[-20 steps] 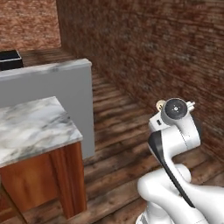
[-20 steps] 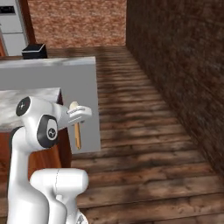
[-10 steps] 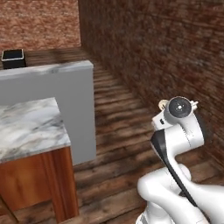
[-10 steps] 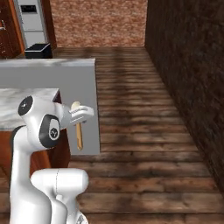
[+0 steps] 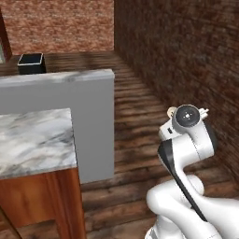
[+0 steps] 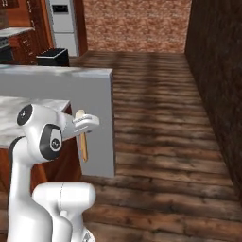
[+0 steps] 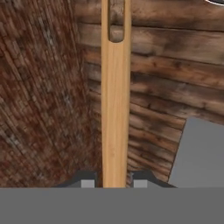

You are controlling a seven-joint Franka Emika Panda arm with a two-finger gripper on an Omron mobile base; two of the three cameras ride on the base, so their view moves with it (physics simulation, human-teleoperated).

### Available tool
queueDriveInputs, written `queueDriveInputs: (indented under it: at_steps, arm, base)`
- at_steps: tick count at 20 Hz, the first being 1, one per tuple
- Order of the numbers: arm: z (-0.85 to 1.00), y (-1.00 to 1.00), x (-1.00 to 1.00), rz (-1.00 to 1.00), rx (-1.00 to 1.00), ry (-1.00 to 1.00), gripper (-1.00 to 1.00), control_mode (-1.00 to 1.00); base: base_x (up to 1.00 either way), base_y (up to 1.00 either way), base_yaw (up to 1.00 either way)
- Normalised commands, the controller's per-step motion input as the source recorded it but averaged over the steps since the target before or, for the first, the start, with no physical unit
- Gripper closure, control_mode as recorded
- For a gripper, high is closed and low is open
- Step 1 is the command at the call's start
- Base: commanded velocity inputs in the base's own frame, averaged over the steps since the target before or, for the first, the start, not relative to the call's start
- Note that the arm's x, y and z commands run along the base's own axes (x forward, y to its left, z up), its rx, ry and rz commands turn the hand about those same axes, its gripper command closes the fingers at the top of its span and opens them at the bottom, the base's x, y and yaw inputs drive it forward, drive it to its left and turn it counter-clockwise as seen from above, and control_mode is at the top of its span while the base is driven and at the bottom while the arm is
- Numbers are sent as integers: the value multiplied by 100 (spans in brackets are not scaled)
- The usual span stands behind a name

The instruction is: Organize the utensils by type. Pick up the wooden spoons from the counter and place them in the open cabinet. Then pick up the metallic utensils from the counter and place them in the open drawer.

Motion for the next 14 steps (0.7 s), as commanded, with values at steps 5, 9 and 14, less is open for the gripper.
queueDriveInputs:
  at_steps: [5, 9, 14]
  arm:
    - [0, 0, 0, 0, 0, 0, 100, 100]
    - [0, 0, 0, 0, 0, 0, 100, 100]
    - [0, 0, 0, 0, 0, 0, 100, 100]
  base:
    - [46, -100, 18]
    - [48, -75, 19]
    - [57, -46, 24]
